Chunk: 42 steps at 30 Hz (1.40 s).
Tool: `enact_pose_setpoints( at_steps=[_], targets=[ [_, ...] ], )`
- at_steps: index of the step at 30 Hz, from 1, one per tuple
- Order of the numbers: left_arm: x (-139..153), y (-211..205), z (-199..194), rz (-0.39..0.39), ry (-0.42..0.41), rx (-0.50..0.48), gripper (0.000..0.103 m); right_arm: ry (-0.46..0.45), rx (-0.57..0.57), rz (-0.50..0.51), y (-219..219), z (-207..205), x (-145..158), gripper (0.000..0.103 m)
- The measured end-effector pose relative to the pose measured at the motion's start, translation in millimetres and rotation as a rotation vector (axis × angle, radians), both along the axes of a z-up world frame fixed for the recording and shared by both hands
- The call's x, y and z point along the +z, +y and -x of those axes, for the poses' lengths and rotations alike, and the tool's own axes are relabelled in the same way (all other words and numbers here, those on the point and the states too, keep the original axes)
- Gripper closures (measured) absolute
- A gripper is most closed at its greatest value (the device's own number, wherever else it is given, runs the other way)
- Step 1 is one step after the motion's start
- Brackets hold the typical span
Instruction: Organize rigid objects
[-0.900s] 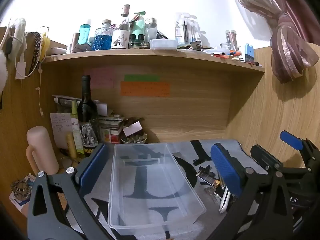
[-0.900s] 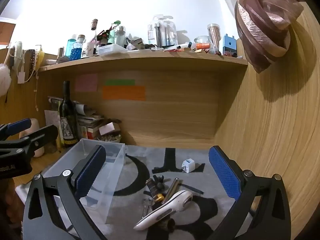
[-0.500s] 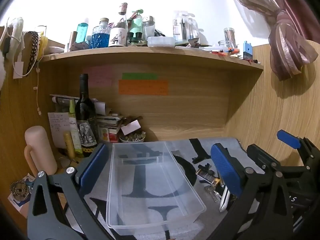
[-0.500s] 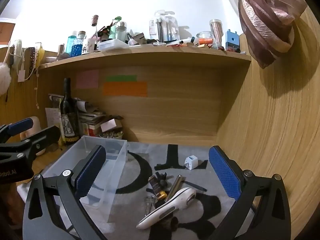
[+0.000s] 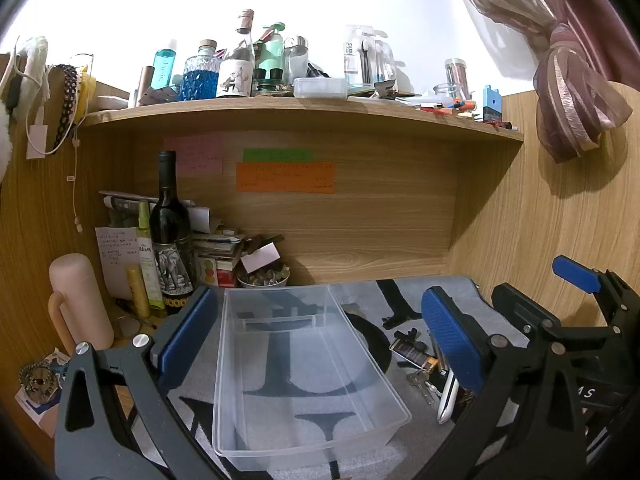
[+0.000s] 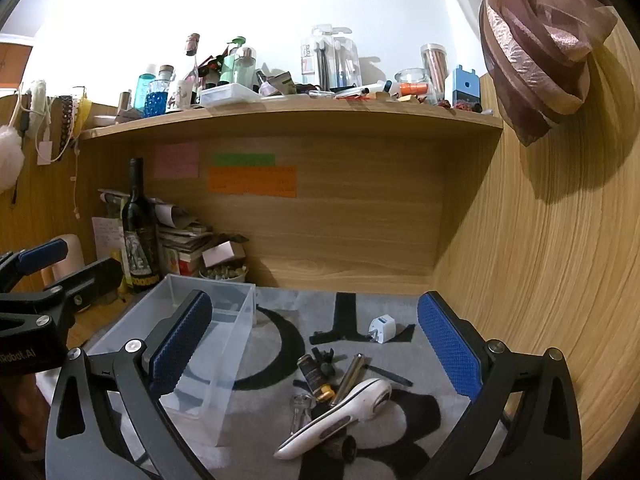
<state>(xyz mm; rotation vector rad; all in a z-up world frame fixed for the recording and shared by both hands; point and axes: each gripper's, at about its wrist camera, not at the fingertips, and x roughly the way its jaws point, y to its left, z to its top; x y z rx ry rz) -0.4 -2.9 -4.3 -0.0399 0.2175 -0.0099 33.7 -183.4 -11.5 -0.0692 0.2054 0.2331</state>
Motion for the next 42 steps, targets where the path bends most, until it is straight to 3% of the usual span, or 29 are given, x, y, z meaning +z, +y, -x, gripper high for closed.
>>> enact_pose_setpoints(
  at_steps=[42],
  targets=[
    [6.6,-7.9,6.6,-0.011,-0.014,-0.009,0.0,-0.028,-0.001,-0.001,-2.3,5.9,5.7,0.0]
  ],
)
